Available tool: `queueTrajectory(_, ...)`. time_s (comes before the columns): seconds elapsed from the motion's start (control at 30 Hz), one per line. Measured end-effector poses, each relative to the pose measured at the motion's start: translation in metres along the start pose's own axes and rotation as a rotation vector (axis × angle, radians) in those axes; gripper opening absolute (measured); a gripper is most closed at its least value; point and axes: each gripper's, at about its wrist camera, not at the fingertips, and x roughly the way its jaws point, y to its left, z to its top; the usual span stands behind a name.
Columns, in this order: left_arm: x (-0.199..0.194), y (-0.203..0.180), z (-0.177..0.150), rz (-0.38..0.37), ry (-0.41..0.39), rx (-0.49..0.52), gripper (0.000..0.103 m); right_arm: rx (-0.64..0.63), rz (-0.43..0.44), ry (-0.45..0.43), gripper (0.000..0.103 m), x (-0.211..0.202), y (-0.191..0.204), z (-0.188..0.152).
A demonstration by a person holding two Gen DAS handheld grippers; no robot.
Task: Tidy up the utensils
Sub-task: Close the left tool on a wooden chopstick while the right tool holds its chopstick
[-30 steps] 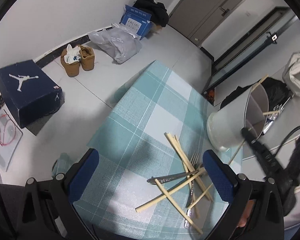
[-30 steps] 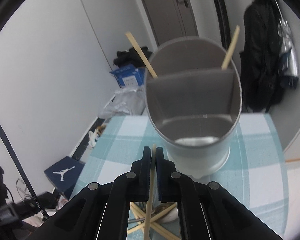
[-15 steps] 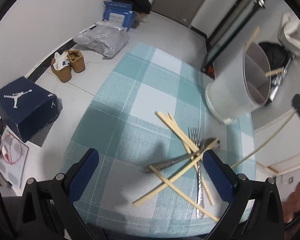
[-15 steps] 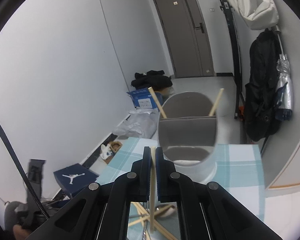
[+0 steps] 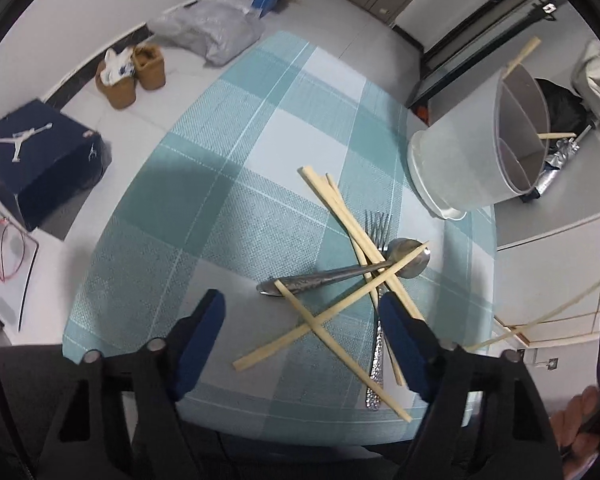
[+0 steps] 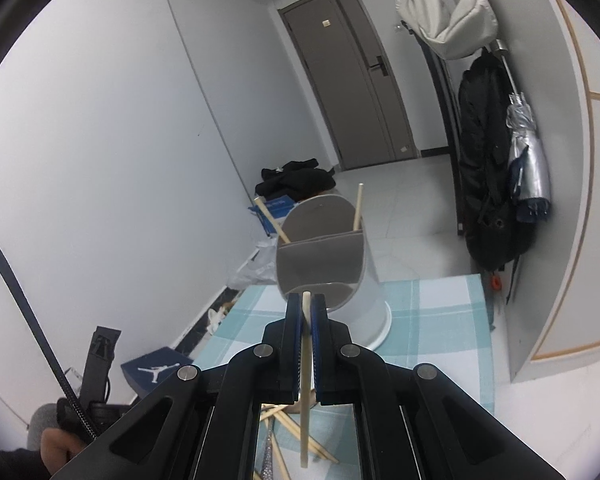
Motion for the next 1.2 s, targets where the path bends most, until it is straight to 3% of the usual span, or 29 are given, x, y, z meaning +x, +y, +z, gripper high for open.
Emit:
queueTrajectory(0.1,0.006,0.0,0.004,0.037,0.036,-0.071,0.058,-0.009,-0.003,-0.012,0.004,-0.004,-0.003,0.0)
queueTrajectory(0.23,0.012,-0.002,0.004,0.047,0.082,-0.117,0.049,0.024,0.025,-0.005,0.004,-0.006,-0.007,0.001)
queueTrajectory(0.43,0.023,-0.014,0.004,0.102,0.107,-0.094,0.038,0.083,0.051,0.024,0.004,-0.005,-0.019,0.001)
queueTrajectory(0.5,0.027,-0.016,0.004,0.152,0.126,-0.085,0.031,0.086,0.047,0.027,0.004,-0.007,-0.022,0.0)
queueTrajectory(0.63,0.03,-0.013,0.003,0.188,0.154,-0.09,0.028,0.093,0.052,0.031,0.004,-0.01,-0.025,-0.002)
queueTrajectory(1.0,0.034,-0.014,0.005,0.189,0.147,-0.166,0.004,0.101,0.051,0.023,0.004,-0.015,-0.023,-0.002)
queueTrajectory(1.2,0.036,-0.018,0.006,0.18,0.116,-0.19,0.003,0.105,0.047,0.03,0.004,-0.014,-0.022,-0.002)
